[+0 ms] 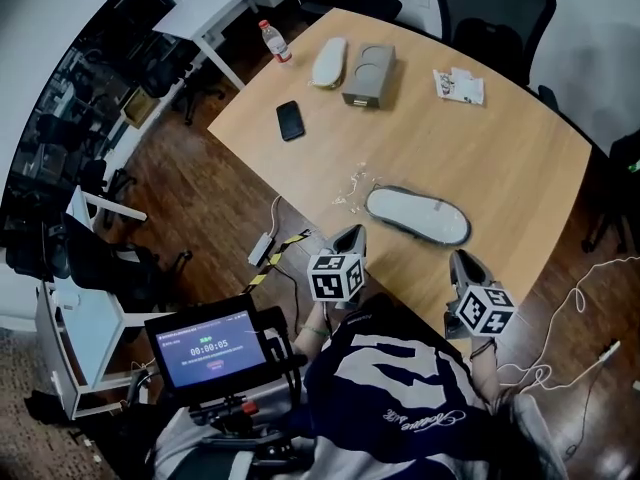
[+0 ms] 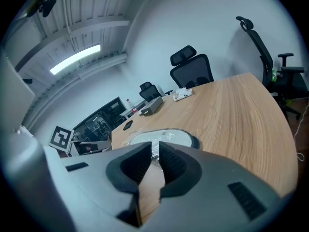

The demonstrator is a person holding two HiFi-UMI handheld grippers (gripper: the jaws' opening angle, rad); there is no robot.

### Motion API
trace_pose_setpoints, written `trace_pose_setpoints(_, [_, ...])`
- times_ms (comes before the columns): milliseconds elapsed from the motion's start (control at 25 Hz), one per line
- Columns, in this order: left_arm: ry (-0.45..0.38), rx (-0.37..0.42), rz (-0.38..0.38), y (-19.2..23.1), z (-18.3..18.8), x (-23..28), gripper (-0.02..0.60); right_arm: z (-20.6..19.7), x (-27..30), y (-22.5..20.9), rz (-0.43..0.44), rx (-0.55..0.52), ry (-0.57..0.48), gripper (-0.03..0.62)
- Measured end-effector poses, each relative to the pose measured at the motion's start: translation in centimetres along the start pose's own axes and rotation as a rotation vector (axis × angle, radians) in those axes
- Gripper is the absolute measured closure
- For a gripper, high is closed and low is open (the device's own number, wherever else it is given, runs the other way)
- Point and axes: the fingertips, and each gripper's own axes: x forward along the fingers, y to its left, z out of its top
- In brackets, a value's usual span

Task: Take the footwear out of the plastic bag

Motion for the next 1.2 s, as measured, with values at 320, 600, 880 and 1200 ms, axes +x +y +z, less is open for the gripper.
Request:
trace_pose_setpoints(320, [0.111,-0.195,-0.071,0.4,-1.3,2.9,0.578,0.0,1.8,-2.2,-0.034,0.076,0.004,0.540])
trace_pose_setpoints(600, [0.182,-0.171,-0.111,1.3,-0.1,5.5,0.575,0.0,2.9,-4.0,-0.098,0.128,0.007,0.488])
trace_pose_setpoints(880, [0.206,-0.037,-0.068,3.9,1.7,8.9,0.575,-1.6,3.7,-6.6,-0.043,0.221,0.091,0.375])
trace_pose_setpoints(1200, [0.269,-0.020,-0.118,6.4,2.7,9.4,0.528,-1.7,4.2,-7.7,-0.041,0.220,0.133,0.370])
